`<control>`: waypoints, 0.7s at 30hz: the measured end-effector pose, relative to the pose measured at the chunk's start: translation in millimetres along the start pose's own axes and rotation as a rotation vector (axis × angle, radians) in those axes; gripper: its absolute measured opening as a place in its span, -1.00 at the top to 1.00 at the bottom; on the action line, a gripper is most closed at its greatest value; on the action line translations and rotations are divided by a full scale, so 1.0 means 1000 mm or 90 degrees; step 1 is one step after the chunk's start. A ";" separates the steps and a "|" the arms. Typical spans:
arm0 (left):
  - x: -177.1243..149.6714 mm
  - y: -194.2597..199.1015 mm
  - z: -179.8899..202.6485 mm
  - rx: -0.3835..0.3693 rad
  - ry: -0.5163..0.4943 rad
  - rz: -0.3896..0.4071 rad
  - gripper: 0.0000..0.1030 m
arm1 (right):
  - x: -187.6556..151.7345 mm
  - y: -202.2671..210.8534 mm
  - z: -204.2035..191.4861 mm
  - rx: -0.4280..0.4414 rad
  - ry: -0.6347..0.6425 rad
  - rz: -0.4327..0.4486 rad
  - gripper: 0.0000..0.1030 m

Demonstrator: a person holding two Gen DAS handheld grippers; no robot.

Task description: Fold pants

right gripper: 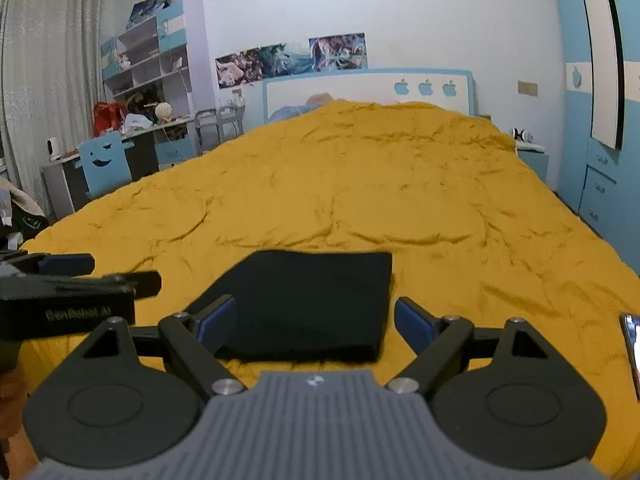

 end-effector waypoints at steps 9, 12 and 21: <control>-0.031 0.002 -0.003 0.008 0.012 -0.046 -0.88 | -0.038 0.009 -0.011 -0.013 0.020 -0.042 -0.59; -0.040 0.000 -0.002 0.007 0.015 -0.066 -0.88 | -0.048 0.007 -0.013 -0.014 0.020 -0.064 -0.59; -0.054 -0.003 0.002 0.002 0.014 -0.098 -0.88 | -0.054 0.003 -0.012 -0.002 0.014 -0.095 -0.59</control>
Point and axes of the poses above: each gripper's, at about its wrist camera, not at the fingertips, and y roughly against the way its jaws point, z to its right, x to its top, the point moved 8 cm from there along -y, roughly the way its jaws point, and after that the axes turned 7 degrees about -z, right-handed, at the moved point
